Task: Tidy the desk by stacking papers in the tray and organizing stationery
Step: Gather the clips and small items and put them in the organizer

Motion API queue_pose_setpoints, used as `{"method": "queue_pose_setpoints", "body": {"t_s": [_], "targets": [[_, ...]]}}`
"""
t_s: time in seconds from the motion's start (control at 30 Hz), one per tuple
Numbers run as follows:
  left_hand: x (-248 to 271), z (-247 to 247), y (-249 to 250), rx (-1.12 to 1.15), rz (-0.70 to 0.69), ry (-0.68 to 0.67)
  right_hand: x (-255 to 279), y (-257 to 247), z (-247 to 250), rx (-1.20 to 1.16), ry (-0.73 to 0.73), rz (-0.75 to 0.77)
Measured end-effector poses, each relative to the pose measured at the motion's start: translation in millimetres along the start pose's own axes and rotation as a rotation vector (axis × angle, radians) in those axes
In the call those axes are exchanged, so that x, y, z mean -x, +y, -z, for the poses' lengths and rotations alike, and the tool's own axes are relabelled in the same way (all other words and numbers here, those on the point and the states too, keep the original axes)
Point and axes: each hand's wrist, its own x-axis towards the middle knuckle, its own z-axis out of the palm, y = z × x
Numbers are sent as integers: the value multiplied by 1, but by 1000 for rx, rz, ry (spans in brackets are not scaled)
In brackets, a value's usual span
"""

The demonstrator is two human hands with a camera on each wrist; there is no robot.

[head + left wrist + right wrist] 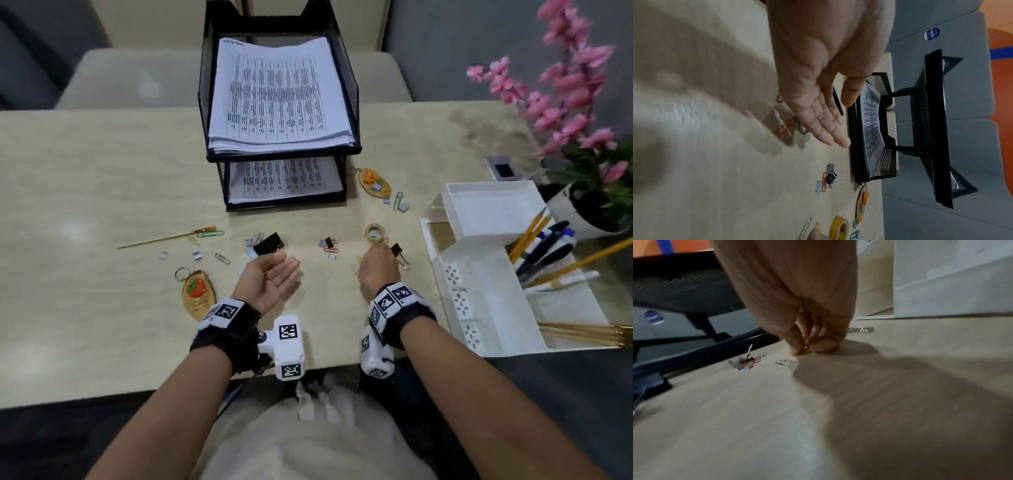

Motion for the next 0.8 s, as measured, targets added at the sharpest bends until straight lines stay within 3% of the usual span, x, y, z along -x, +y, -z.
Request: {"method": "queue_pose_setpoints", "body": {"t_s": [0.27,0.5,0.67,0.8], "targets": [[-7,-5,-1,44,47,-10,10,3,-8,-42,-28,-3],[-15,-9,-6,36,86,-21,25,-2,-12,112,-81,142],[-20,-18,-14,-68,113,-45,33,-29,-5,-380,-130,186],[-23,-26,-19,5,139,-55,29,-46,16,-455,-197,255]]}}
